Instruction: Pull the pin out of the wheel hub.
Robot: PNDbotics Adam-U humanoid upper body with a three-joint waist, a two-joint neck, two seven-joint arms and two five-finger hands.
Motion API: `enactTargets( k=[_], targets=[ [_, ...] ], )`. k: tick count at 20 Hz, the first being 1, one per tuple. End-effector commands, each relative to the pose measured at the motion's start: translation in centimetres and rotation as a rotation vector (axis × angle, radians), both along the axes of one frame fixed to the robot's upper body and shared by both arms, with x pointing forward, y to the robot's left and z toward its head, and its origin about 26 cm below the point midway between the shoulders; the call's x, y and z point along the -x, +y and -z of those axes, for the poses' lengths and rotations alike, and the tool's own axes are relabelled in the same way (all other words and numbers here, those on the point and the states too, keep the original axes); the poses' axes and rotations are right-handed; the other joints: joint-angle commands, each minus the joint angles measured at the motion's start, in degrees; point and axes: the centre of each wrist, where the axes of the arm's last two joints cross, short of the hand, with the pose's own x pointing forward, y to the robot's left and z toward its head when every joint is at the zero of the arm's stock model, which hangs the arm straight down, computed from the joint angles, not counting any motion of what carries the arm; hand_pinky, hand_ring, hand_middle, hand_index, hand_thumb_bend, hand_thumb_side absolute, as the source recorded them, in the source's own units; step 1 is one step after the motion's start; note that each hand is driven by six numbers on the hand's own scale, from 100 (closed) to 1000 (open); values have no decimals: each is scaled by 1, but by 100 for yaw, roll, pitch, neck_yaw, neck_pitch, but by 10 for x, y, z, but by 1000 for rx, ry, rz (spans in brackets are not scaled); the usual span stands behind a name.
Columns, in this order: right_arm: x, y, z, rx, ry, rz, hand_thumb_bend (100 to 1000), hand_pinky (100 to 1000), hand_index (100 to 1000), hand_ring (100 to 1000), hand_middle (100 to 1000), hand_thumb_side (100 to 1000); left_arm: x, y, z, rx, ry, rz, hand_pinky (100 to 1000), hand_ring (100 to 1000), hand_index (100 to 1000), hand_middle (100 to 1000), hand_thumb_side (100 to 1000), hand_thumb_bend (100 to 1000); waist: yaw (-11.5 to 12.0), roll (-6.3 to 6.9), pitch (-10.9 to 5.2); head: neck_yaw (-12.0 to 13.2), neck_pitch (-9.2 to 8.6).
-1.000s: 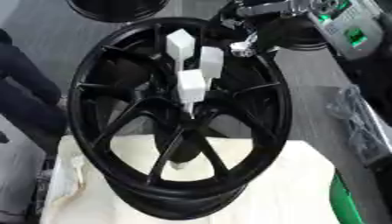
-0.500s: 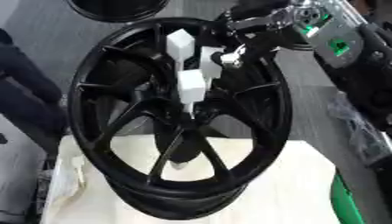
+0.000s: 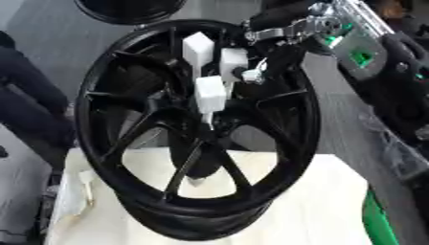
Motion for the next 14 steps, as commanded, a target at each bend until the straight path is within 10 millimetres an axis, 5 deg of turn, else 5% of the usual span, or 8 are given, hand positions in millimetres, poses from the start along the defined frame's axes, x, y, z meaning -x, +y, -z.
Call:
enactTargets(
  k=[1,6,14],
  targets=[
    [-1,-3,-7,63,-4,-37,100,645,744,300,556,628,-1,3,-10,-22,-27,0,487,447,634,504,348,692,7,37,-93,-7,-64],
    [2,-8,-17,-27,15,-45,100,597,544,241,377,443,-1,4,-10,-21,-26,-1,487,446,634,503,347,697,10,34,-103,0,-61],
    [5,-31,-52,-181,27,3,100,581,490,208,316,253,-1,4,-9,-25,-18,3,488,444,634,503,348,699,28,4,-158,19,-44]
  ],
)
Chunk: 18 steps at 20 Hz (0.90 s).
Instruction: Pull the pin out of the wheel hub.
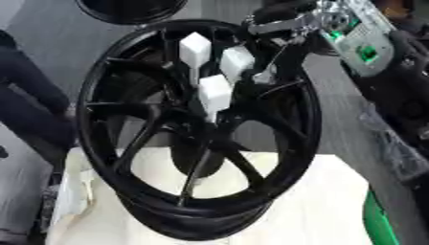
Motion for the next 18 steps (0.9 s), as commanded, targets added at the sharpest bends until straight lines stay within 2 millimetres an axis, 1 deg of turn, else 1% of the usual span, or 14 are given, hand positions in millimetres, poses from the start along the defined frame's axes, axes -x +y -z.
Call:
enactTargets(
  k=[1,4,6,7,9,11,12,14,15,16,17,18],
  targets=[
    [5,-21,-34,-38,-42,21,100,581,490,207,315,229,-1,5,-9,-26,-18,1,488,444,634,503,348,699,5,6,-165,28,-36],
    [10,-42,-58,-99,-71,57,100,582,490,203,313,223,0,7,-9,-30,-12,-7,488,443,634,503,348,698,-28,-26,-194,68,-23],
    [20,-66,-77,-161,-129,99,100,584,491,200,311,211,2,10,-8,-34,-7,-20,488,443,634,502,348,698,-120,-56,-207,141,-10],
    [28,-82,-86,-199,-164,125,100,585,494,200,312,204,3,12,-8,-38,-4,-28,488,442,634,502,348,698,-178,-73,-214,181,-6],
    [47,-119,-99,-291,-240,195,100,583,500,200,313,173,6,16,-8,-45,2,-47,488,442,634,502,348,698,-325,-102,-225,268,-3],
    [69,-156,-104,-391,-312,273,100,580,497,198,308,141,8,19,-7,-49,5,-65,488,442,634,502,347,697,-464,-106,-222,339,-2],
    [82,-179,-102,-450,-353,330,100,577,500,202,311,106,9,20,-7,-47,5,-75,488,442,634,502,347,696,-554,-92,-215,379,-2],
    [103,-216,-88,-563,-419,443,100,576,505,211,314,100,11,22,-6,-42,4,-90,488,442,634,502,347,696,-699,-59,-202,433,-2],
    [110,-235,-73,-627,-439,516,100,582,515,227,322,105,11,23,-6,-40,2,-98,488,442,634,502,347,695,-790,-39,-193,467,-2],
    [118,-254,-51,-705,-450,603,100,596,547,255,350,175,12,24,-7,-37,-1,-107,488,443,634,502,347,695,-882,-26,-182,500,-2],
    [125,-272,-25,-774,-452,691,100,625,661,317,456,318,12,25,-7,-35,-4,-115,488,443,634,502,346,694,-959,-21,-172,524,-2],
    [132,-287,3,-834,-443,785,100,646,768,366,559,100,13,25,-8,-33,-5,-121,488,443,634,502,346,694,-1025,-21,-164,546,-2]
  ],
)
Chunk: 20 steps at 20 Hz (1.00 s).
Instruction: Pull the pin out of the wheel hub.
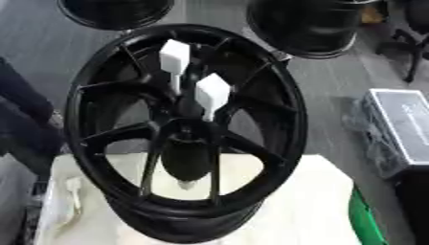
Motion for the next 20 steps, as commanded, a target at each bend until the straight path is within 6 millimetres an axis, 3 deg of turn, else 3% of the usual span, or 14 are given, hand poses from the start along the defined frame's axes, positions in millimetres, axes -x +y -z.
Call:
enactTargets(
  k=[1,4,7,10,14,17,20],
  targets=[
    [28,-41,35,-193,-78,215,100,664,821,418,641,314,2,7,-12,-25,-30,-28,488,443,633,502,346,693,-82,8,-59,85,-8],
    [56,-66,128,-363,86,399,100,709,876,589,799,639,2,6,-11,-22,-26,-31,488,443,633,502,347,694,-156,35,-43,106,-8],
    [83,-73,202,-544,172,587,100,712,867,617,814,761,2,6,-11,-15,-30,-37,487,443,633,502,347,693,-163,83,-32,88,-8],
    [97,-59,255,-700,191,735,100,702,855,600,796,839,3,5,-9,-9,-31,-38,487,443,633,503,347,693,-148,142,-16,64,-8],
    [91,-27,280,-766,161,781,100,682,824,563,731,798,2,3,-9,-2,-40,-36,487,443,633,503,348,693,-121,194,-5,16,-8],
    [79,-1,274,-793,97,738,100,673,803,546,692,723,2,2,-9,3,-41,-35,487,443,632,503,348,692,-99,219,11,-4,-8],
    [66,29,255,-796,20,654,100,664,788,532,669,662,2,2,-9,8,-45,-37,487,443,632,503,348,692,-80,244,29,-16,-8]
  ],
)
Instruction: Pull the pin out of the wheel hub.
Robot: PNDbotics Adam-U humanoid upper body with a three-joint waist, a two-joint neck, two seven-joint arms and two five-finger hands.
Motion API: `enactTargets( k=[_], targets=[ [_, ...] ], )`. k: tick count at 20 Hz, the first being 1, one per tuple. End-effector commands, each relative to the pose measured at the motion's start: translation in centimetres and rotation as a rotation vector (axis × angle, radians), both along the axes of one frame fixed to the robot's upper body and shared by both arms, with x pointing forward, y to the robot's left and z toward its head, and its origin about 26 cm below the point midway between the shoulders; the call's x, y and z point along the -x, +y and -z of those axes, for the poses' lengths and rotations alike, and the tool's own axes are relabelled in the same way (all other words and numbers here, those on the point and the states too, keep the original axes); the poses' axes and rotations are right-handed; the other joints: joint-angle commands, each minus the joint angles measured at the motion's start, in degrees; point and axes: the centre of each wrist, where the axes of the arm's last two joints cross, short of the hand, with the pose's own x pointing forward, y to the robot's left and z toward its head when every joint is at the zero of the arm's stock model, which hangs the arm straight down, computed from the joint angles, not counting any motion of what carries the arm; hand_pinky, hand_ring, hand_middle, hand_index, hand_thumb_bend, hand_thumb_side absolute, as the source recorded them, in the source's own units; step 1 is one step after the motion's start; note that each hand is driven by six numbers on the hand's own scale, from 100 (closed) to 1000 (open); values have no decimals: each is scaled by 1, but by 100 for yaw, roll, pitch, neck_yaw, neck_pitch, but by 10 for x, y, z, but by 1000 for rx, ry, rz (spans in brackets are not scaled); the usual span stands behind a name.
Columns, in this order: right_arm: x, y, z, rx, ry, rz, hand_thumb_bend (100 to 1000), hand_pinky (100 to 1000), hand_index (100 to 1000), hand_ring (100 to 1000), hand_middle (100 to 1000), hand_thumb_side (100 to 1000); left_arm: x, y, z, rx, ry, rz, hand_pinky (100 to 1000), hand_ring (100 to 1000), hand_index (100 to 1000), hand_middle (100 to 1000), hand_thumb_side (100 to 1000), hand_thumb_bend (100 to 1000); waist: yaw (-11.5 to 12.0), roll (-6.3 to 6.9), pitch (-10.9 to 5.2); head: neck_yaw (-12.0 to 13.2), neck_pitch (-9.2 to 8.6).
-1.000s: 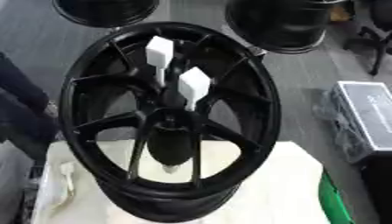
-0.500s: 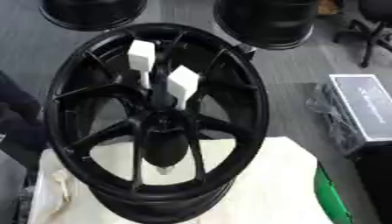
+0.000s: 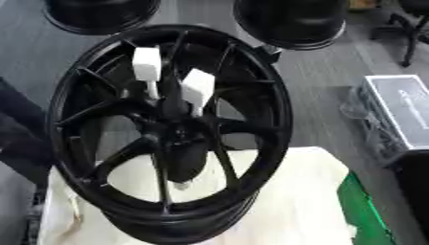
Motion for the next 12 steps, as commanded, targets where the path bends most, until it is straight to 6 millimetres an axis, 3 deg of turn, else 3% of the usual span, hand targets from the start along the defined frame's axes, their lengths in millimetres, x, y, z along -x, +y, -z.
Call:
enactTargets(
  k=[1,5,6,7,12],
  targets=[
    [-13,25,-31,55,-119,-39,100,660,779,524,657,648,0,2,-10,-10,-37,-6,487,443,632,503,348,692,4,16,-41,-24,-11],
    [-24,67,-51,21,-245,-92,100,649,763,507,630,642,-1,1,-10,-7,-39,-3,487,443,632,504,348,691,1,29,-22,0,-11],
    [-27,77,-54,7,-270,-108,100,649,761,507,627,603,-1,1,-10,-7,-38,-2,487,443,632,504,348,691,-5,33,-18,16,-11],
    [-29,85,-57,-5,-287,-122,100,649,762,507,628,654,-1,1,-9,-7,-36,-1,487,443,632,504,348,691,-14,37,-16,32,-11],
    [-38,105,-64,-35,-309,-171,100,647,758,503,619,668,-2,0,-10,-8,-39,4,487,443,632,504,349,691,-38,49,1,90,-11]
  ],
)
